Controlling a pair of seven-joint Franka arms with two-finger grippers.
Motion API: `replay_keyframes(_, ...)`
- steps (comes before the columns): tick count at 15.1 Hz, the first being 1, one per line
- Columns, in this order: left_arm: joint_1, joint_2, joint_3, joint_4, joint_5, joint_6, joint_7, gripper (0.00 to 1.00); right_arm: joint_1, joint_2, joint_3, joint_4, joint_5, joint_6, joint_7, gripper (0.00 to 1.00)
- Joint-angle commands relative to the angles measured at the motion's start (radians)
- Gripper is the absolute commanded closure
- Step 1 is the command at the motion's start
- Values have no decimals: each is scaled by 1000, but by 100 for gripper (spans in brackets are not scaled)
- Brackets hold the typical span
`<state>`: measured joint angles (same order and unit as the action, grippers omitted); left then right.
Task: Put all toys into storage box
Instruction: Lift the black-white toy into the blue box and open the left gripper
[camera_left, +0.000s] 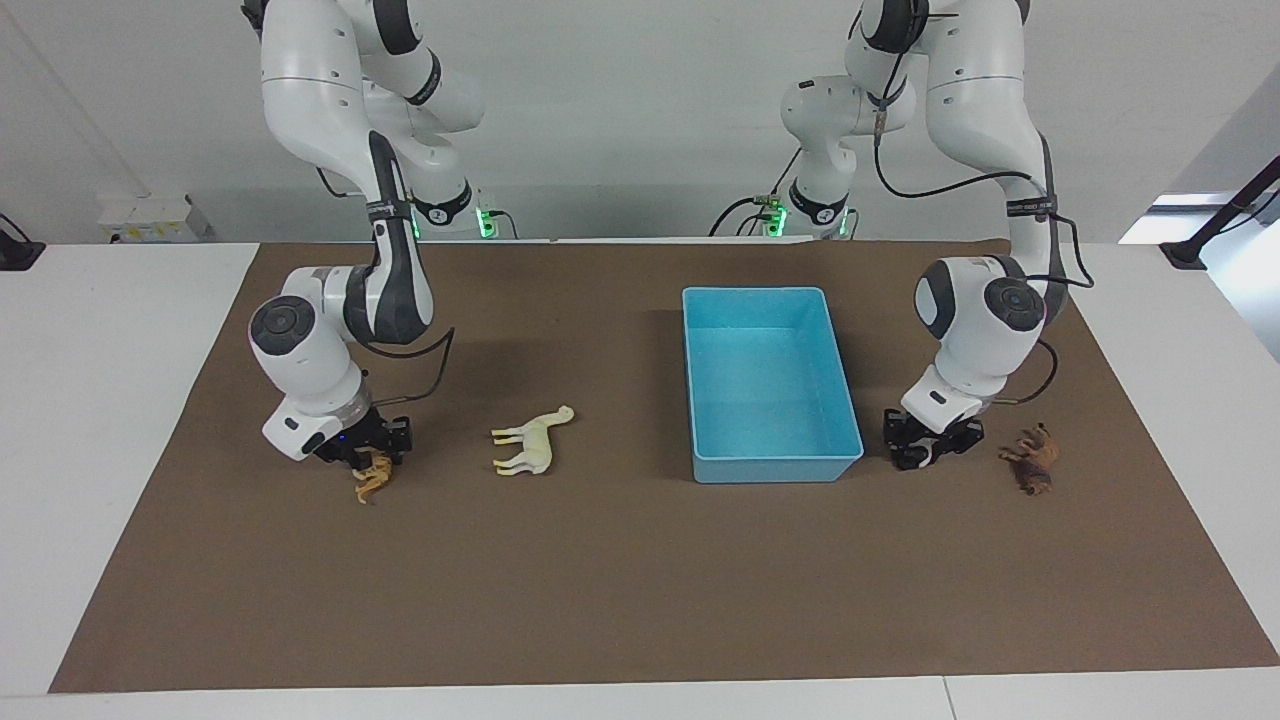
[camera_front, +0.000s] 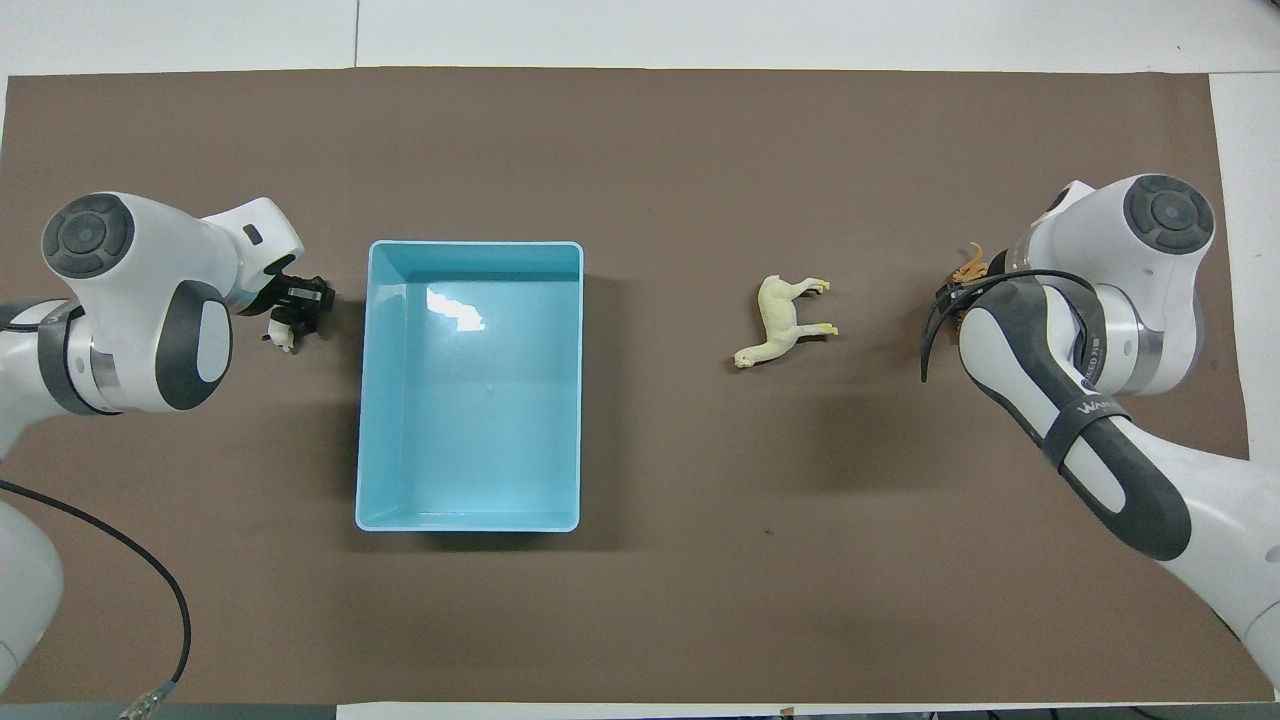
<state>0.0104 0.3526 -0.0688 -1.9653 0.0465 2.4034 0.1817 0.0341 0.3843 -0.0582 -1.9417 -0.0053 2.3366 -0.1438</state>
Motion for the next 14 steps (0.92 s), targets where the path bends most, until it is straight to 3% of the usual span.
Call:
replay_keyframes(1, 8, -1, 1, 80, 15, -97, 5, 100, -11, 18, 5, 10, 8, 7, 23, 100)
replay_keyframes(4, -6, 15, -2, 360, 1, -428, -28, 100, -20, 16, 5, 36, 18, -14, 27, 100)
replay_keyframes(7, -50, -4, -26, 453, -72, -575, -192, 100, -8, 13, 5, 81, 14, -45, 27, 100)
replay_keyframes(10, -205, -61, -28, 355, -71, -548, -388, 100, -3, -27, 6, 159, 13, -169, 27, 100)
replay_keyframes(14, -288, -165, -28, 68, -71, -318, -475, 100, -3, -111, 6, 268, 2, -348, 24, 100)
